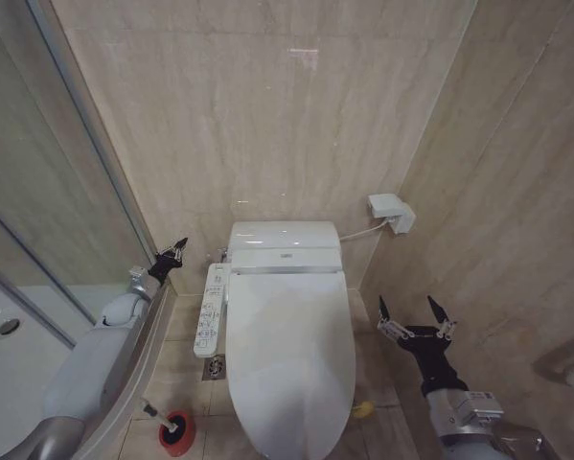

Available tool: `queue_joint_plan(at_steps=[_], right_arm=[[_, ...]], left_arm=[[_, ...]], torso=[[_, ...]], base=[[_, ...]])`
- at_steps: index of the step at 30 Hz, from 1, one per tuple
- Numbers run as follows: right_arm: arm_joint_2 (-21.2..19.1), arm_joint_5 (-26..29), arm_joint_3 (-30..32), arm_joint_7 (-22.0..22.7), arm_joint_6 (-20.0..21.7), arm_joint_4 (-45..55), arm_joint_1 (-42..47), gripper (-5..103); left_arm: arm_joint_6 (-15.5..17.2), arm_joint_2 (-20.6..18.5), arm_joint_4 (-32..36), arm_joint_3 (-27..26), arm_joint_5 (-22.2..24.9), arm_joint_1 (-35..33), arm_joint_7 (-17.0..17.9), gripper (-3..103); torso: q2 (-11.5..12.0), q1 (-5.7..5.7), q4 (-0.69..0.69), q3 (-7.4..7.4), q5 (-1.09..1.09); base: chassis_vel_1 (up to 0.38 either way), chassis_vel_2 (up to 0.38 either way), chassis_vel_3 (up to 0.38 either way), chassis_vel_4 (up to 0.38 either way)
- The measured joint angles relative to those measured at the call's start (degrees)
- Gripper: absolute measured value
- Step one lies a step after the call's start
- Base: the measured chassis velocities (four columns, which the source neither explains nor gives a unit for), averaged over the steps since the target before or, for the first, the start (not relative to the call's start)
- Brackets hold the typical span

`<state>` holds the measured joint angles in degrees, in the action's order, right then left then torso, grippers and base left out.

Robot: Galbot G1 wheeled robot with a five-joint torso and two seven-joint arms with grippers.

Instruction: Open the toilet lid, clean the toilet bowl with a toilet brush, close the toilet lid, and flush.

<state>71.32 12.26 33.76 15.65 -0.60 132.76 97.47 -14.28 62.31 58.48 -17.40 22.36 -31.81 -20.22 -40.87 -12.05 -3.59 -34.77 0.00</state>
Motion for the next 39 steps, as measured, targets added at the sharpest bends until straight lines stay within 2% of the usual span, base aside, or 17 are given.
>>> queue_joint_plan(at_steps=[16,28,39], right_arm=[[0.0,0.0,0.0,0.0,0.0,0.0,0.0,100],[0.0,0.0,0.0,0.0,0.0,0.0,0.0,100],[0.0,0.0,0.0,0.0,0.0,0.0,0.0,100]], left_arm=[[-0.2,-0.7,1.2,-0.1,0.3,-0.8,-0.7,0],[-1.7,-1.3,0.9,0.4,0.8,-1.4,-4.3,0],[-2.2,-1.7,0.6,0.5,1.0,-1.1,-5.0,0]], torso=[[0.0,-0.04,-0.01,-0.02,0.01],[0.0,0.01,0.00,0.00,0.00],[0.0,0.00,0.00,0.00,0.00]], base=[[-0.062,0.031,0.062,-0.029],[0.002,-0.001,-0.005,-0.001],[0.000,0.000,0.000,0.000]])
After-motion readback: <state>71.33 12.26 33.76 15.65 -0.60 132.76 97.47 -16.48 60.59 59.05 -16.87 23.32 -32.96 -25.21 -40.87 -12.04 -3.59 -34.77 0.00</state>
